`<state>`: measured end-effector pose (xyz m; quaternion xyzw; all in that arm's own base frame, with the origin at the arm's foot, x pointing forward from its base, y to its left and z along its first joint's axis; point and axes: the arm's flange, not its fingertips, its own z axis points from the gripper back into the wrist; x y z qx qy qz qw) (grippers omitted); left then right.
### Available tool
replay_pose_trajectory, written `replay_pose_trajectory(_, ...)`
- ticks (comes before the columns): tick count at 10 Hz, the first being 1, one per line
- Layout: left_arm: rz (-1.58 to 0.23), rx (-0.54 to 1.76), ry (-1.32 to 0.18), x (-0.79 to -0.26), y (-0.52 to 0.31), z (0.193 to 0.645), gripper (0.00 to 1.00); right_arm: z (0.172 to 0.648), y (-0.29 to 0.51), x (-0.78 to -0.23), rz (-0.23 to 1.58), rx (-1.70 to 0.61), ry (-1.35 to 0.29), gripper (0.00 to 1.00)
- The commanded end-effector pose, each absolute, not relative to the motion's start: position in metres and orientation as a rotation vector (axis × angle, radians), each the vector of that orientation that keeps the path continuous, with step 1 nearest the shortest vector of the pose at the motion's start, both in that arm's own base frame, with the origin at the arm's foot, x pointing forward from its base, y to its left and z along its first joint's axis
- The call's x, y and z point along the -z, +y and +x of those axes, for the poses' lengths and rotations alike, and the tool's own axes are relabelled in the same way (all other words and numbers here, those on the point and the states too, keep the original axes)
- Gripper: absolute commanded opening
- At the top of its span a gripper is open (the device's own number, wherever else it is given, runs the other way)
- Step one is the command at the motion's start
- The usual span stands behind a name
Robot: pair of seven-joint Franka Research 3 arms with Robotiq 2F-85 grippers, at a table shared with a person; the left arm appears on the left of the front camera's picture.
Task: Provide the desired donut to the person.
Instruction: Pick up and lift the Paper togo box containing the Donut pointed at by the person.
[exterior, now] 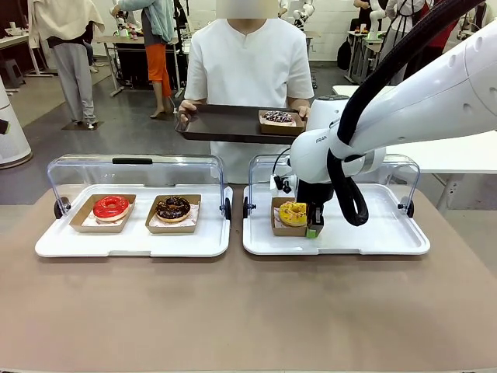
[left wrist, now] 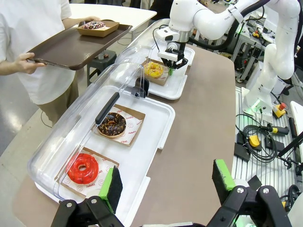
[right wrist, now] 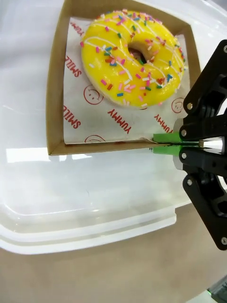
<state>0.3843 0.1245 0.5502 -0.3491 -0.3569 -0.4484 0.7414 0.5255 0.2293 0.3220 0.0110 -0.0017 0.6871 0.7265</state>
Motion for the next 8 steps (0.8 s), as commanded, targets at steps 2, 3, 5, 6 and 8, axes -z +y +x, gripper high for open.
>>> replay_pose_trajectory(2,-0.774,0.983,-0.796,-0.551,0.125,0.384,1.00,0.481,0.239,-0.360,0.027,-1.511,0.044,0.00)
replay_pose_trajectory(3,-0.774,0.983,-0.796,-0.551,0.125,0.384,1.00,0.461,0.241,-0.377,0.017,-1.523,0.047,0.00)
replay_pose_trajectory(5,-0.774,0.983,-0.796,-0.551,0.125,0.384,1.00,0.423,0.244,-0.405,0.036,-1.576,0.081,0.00)
replay_pose_trajectory(6,-0.774,0.983,-0.796,-0.551,0.125,0.384,1.00,0.404,0.243,-0.417,0.032,-1.599,0.087,0.00)
replay_pose_trajectory(8,-0.774,0.983,-0.796,-0.551,0.125,0.384,1.00,0.372,0.241,-0.439,-0.003,-1.640,0.092,0.00)
